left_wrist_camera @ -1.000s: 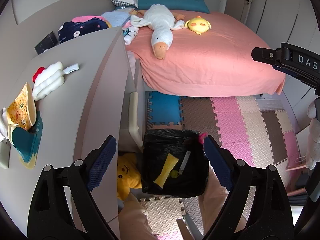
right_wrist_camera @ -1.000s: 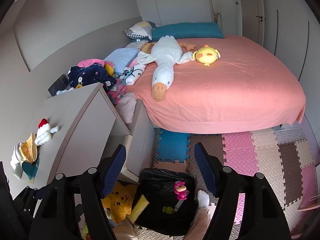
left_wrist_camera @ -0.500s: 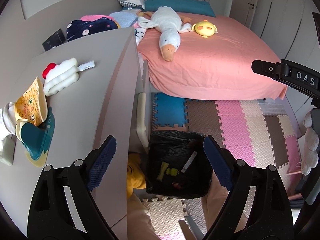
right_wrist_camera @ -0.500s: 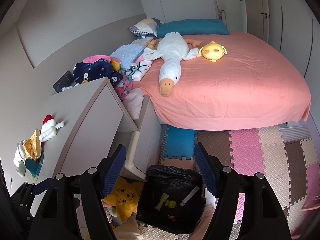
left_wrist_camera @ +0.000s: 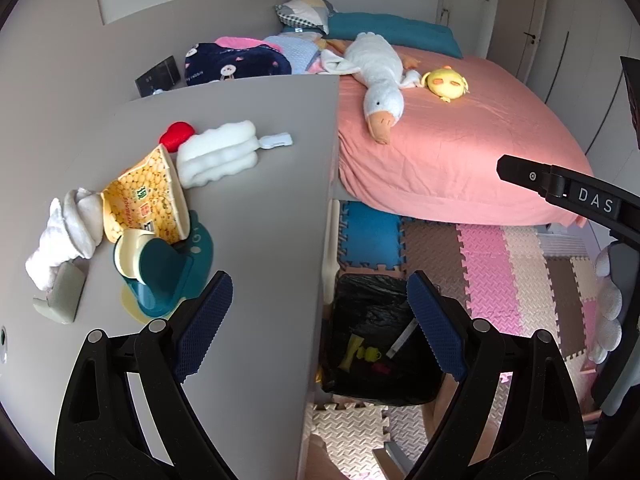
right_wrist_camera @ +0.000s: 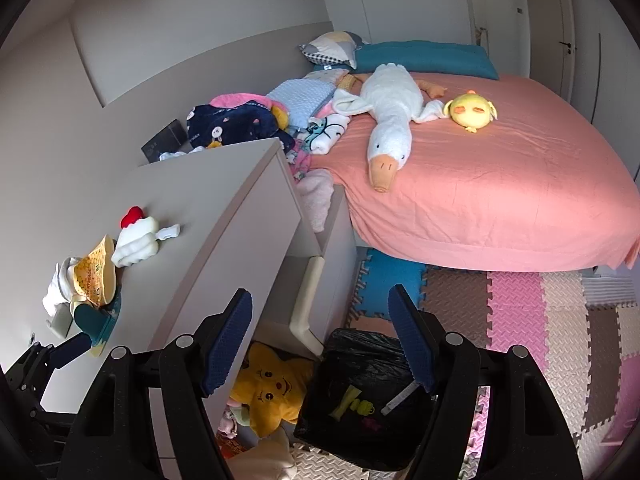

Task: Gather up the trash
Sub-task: 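Move both open grippers back over the desk, then grasp the white quilted cloth with the left gripper while the right gripper grasps the white foam block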

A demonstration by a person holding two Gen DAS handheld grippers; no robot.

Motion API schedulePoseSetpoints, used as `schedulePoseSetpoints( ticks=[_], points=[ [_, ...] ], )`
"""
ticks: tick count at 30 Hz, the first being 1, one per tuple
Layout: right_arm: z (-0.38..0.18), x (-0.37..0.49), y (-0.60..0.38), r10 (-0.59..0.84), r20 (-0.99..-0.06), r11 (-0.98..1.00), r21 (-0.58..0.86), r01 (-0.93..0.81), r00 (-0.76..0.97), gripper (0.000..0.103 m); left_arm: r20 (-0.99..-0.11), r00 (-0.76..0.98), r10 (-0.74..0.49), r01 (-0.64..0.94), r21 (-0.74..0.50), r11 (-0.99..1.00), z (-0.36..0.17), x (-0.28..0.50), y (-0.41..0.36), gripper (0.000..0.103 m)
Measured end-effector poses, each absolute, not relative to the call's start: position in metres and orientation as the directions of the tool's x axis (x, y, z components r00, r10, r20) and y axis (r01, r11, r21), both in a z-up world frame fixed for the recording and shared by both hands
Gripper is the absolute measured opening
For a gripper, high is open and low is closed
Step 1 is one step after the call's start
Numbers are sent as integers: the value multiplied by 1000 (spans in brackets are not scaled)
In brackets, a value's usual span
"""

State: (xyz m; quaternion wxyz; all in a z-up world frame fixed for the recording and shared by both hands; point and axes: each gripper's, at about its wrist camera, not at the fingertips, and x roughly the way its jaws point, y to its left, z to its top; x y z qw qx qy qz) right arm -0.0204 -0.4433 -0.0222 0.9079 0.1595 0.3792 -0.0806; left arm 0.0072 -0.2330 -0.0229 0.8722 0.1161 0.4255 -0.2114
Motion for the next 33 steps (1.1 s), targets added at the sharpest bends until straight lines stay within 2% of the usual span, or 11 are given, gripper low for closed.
schedulePoseSetpoints(
  ticks=[8,21,33],
  points=[
    [-15,3,-396,42,-689,952,247,179,724,71,-776,582,-242,394,8,919,-14,21,-184,86],
    [-14,47,-332,100,-683,981,190,43,724,71,-755,626,-193,260,-31,965,-6,50,-106,86],
    [-16,94,-286,93,-703,993,14,-116,705,75,-770,622,-143,157,-56,986,-17,86,-51,86]
  ],
)
